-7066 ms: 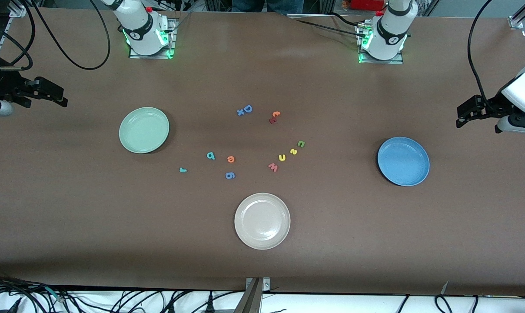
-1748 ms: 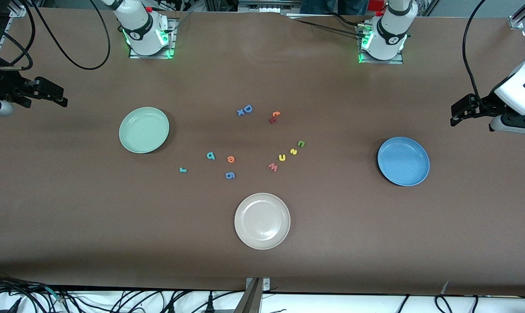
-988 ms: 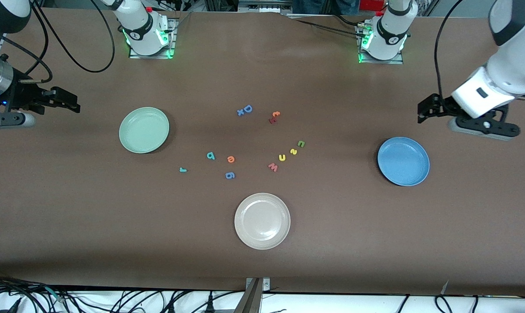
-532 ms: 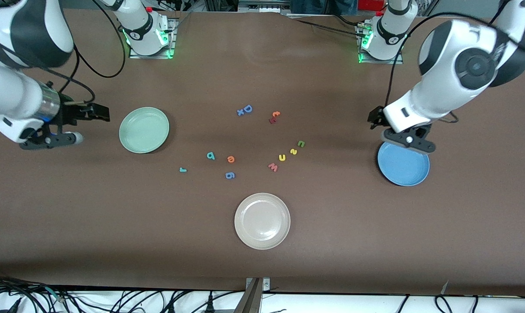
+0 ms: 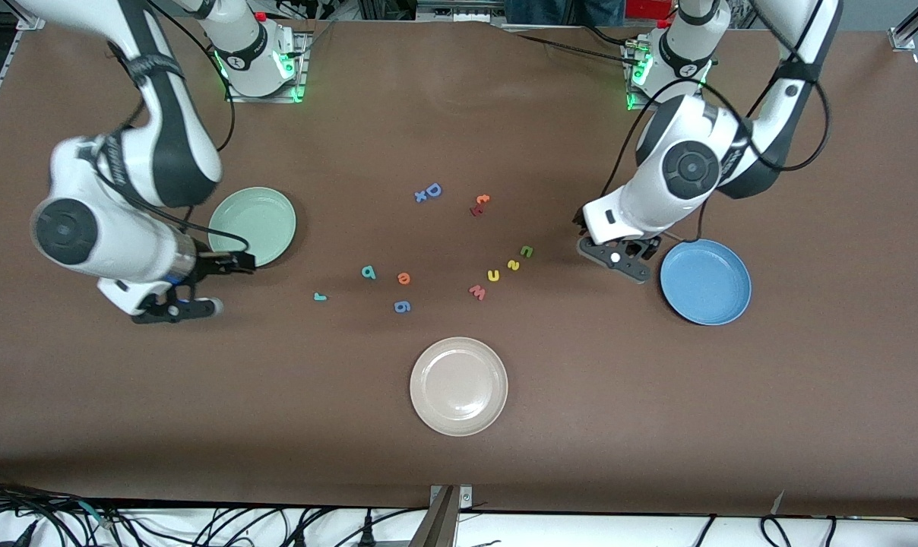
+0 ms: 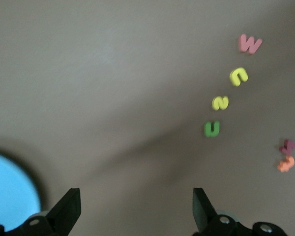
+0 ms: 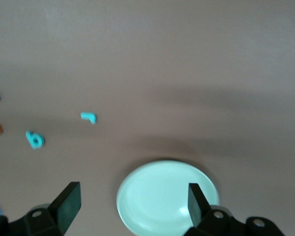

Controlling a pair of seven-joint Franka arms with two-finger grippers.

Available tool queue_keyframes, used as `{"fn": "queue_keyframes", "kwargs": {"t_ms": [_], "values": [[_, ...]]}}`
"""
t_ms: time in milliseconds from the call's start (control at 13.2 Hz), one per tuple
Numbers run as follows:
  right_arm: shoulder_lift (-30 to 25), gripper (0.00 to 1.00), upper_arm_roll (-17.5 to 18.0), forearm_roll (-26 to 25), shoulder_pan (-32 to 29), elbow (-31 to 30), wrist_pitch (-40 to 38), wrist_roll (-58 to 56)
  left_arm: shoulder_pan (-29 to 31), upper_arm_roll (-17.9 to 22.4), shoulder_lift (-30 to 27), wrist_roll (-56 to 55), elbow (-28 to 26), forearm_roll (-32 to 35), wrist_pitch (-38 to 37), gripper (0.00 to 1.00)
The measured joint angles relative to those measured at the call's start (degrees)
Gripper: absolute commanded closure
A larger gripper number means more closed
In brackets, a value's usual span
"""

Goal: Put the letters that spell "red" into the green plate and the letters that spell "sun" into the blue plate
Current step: 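Lower both grippers onto the green u and the teal r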

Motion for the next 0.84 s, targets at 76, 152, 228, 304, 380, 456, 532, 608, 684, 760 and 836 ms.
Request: {"fn": "queue_keyframes", "kwargs": {"t_ms": [76,152,228,304,380,456,532,608,684,760,836], "values": [[2.04,0.12,0.0,0.0,1.24,-0.16,2.71,2.86,-0.97,-0.01,1.96,0.0,-0.06,0.0,2.92,0.07],[3.69,0.12,0.0,0.0,2.34,-0.58,5.78,5.73,-2.0,-0.01,3.86,0.0,-0.24,0.0,5.81,0.07],[4.97,0.12,0.01,0.0,3.37,-1.45,9.3,8.57,-3.08,-0.03,5.42,0.0,-0.86,0.0,8.63,0.07],[5.79,0.12,0.01,0.0,4.12,-2.86,13.15,10.97,-4.12,-0.05,6.57,0.0,-2.18,0.0,11.89,0.07],[6.31,0.13,0.01,0.0,4.54,-4.73,16.97,12.64,-5.01,-0.05,7.33,-0.01,-3.99,0.0,15.7,0.07],[6.6,0.16,0.0,0.0,4.73,-6.86,20.32,13.78,-5.71,-0.06,7.8,-0.16,-6.01,0.0,19.37,0.08],[6.67,0.16,0.0,0.0,4.9,-9.2,23.33,14.66,-6.14,-0.04,8.02,-0.36,-7.6,0.0,21.68,0.11],[6.68,0.16,0.0,0.0,5.29,-11.53,26.42,15.7,-6.49,-0.04,8.06,-0.93,-8.53,0.0,22.68,0.14],[6.7,0.16,0.02,0.0,5.94,-13.82,30.09,16.59,-6.91,-0.05,8.06,-2.59,-8.86,0.0,22.9,0.15],[6.79,0.17,0.02,0.0,6.65,-15.64,33.45,17.87,-7.57,-0.04,8.07,-5.21,-8.89,0.0,22.93,0.17],[6.98,0.23,0.02,0.0,7.22,-16.71,35.42,18.82,-8.54,-0.06,8.13,-7.7,-8.89,0.0,23.03,0.18]]}}
